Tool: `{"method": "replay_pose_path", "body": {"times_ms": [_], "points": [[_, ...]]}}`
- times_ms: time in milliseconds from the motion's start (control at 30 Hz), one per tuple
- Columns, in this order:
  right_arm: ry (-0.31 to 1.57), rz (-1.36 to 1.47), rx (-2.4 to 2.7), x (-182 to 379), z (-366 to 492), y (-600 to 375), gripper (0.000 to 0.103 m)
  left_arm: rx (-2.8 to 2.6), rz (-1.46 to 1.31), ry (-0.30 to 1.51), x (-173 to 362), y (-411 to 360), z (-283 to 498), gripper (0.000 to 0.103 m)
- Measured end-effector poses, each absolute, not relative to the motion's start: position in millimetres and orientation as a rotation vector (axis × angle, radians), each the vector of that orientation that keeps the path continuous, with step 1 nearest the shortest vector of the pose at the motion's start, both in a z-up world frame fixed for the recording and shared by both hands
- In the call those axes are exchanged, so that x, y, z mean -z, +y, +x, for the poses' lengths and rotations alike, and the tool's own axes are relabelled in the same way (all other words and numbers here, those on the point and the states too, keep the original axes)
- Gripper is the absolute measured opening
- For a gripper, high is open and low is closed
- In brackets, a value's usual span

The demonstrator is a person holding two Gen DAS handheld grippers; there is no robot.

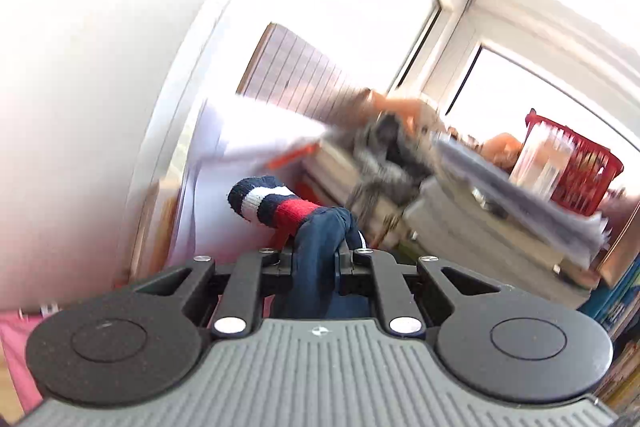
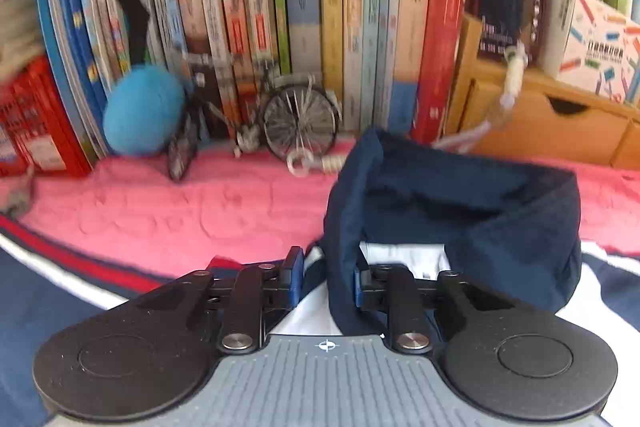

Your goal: Fold clothes

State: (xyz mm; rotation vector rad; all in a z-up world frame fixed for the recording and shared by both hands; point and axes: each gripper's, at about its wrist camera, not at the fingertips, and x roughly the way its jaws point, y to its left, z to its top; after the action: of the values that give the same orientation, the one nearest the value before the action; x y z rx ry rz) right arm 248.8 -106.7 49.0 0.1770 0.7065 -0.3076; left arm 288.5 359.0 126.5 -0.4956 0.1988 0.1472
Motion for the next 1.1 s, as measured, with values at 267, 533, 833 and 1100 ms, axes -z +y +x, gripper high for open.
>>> {"method": "replay_pose_path", "body": {"times_ms": [267,533,833,1100], "points": [[0.670,0.177,0.190,-58.7,271.9,-103.0,0.014,-0.360,-0.245,0.357,-93.7,360.1,317.0,0.015],[0.719,0.200,0.064,-40.3,262.5,-101.7,0.067,-0.438,-0.140,0.595,-24.0,348.5,322.2,0.054],[0.630,0.407,-0.216,-61.8,172.2,-141.8,0.101,-0.161,-0.194,0.275,-64.7,306.0,227.7,0.065],[0.598,0.181,-0.167,-53.3,70.7,-175.9,0.087,0.568,-0.050,0.414,-86.2,157.7,153.7,0.065]]}}
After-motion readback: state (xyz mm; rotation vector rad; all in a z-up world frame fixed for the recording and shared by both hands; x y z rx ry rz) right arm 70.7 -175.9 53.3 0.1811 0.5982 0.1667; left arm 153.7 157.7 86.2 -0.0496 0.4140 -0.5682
